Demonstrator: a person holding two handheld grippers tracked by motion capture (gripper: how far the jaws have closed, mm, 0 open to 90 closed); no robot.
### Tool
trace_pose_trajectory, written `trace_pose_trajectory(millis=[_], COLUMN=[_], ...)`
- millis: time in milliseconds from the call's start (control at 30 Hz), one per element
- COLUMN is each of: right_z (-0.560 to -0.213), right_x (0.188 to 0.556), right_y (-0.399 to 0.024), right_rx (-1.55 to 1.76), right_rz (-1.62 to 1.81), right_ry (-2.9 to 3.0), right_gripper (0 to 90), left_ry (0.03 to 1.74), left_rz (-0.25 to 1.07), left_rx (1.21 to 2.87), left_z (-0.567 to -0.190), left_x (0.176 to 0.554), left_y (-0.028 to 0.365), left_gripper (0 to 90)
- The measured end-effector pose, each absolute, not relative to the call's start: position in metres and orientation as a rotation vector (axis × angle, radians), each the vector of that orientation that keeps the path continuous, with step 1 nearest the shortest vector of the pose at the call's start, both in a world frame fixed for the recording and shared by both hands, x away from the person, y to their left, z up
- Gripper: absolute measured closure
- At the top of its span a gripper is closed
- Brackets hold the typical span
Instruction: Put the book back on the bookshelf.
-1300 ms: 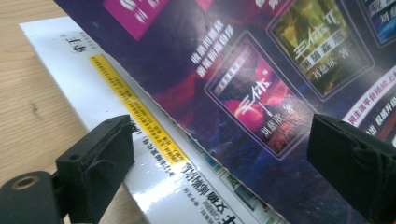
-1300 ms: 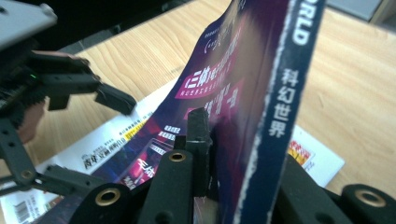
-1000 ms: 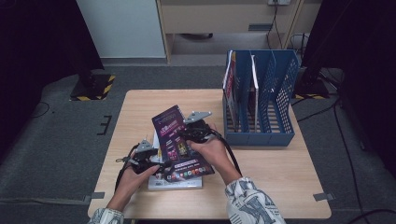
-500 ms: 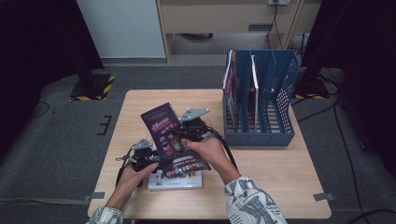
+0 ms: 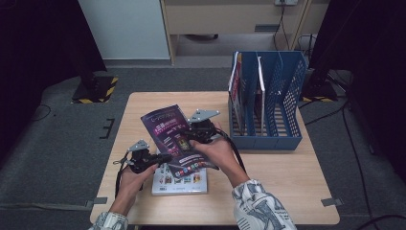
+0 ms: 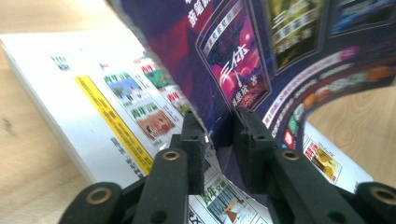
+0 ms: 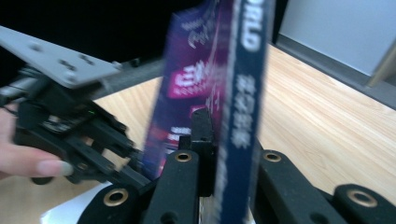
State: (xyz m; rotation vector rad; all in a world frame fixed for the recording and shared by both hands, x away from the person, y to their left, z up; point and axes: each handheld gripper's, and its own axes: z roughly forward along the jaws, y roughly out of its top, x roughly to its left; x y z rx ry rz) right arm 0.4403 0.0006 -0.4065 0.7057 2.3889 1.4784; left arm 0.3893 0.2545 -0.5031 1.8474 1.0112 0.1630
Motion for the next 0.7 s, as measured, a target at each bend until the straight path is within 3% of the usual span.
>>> trace_pose_trajectory(millis=[433, 700], right_z=[-0.406, -0.402], right_x=[0.441, 0.442], right_y=[-0.011, -0.007], right_rx=[0.722, 0.722], right_rz=[1.548, 1.584], right_ry=[2.331, 2.313], right_gripper=[83.5, 80.4], left_ry=[0.990, 0.986], left_rz=[0.317, 0.348], left_rx=[1.774, 1.763], left_z=[-0.481, -0.476], left_x=[0.380, 0.378], left_y=[0.269, 0.275], left_gripper=[82.4, 83.8])
